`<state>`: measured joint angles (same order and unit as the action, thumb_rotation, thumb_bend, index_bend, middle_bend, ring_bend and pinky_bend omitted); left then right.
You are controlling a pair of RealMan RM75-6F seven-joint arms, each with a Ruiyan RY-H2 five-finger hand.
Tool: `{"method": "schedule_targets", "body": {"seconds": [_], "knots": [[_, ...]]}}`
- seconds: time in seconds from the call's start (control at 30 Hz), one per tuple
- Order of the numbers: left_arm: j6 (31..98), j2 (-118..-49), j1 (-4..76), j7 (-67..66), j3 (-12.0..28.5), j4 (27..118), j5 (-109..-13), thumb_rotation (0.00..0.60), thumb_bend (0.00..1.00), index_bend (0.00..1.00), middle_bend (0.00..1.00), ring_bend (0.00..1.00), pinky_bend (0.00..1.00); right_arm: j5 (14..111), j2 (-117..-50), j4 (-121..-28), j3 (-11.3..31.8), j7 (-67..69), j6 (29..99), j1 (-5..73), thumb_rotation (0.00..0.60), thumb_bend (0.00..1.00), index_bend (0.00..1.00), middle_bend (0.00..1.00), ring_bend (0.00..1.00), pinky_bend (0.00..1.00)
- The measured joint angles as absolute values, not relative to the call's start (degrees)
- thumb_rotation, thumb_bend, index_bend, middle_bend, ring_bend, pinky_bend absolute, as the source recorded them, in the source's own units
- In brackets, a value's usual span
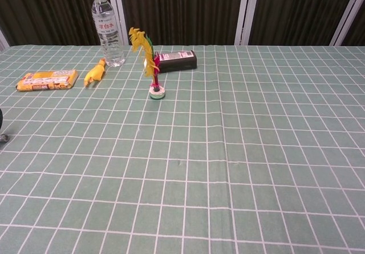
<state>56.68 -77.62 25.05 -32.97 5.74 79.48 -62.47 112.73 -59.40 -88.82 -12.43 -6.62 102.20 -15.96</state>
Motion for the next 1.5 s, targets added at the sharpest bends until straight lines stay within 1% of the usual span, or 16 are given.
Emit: {"method": "schedule_targets", "body": {"seconds": [0.4,0.53,1.0,1.5], "knots": [[58.9,-81.3,26.0,-35.2,5.2,74.4,-61.3,0.6,0.34,0.43,1.0,1.0,1.0,112.7,-59.3,-88.7,-12.4,-6.3,102.3,-16.0,0.6,0.18,0.0,0.0,0.0,0.0],[58.6,-81.7,26.3,-36.0,5.1,73.8,-60.0,0.6,0.34,0.46,1.0,1.0,1.0,112.6,-59.3,-88.8,-12.3,-6.4,102.2,-15.9,0.6,0.18,0.0,0.0,0.0,0.0],[57.3,-83.3,27.2,-35.8,4.7,70.8,-58.3,0.6,0.34,0.46,1.0,1.0,1.0,112.4,-59.4,-88.9,-12.2,-6.7,101.9,-15.9,0.6,0.18,0.0,0.0,0.0,0.0],[57.2,-84.5,27.5,-35.5,4.4,67.9,-57.7,0.6,0.34,0.5,1.0,1.0,1.0,112.4,-59.4,-89.0,-12.2,-6.9,101.7,-15.9,0.6,0.18,0.0,0.0,0.0,0.0]]}}
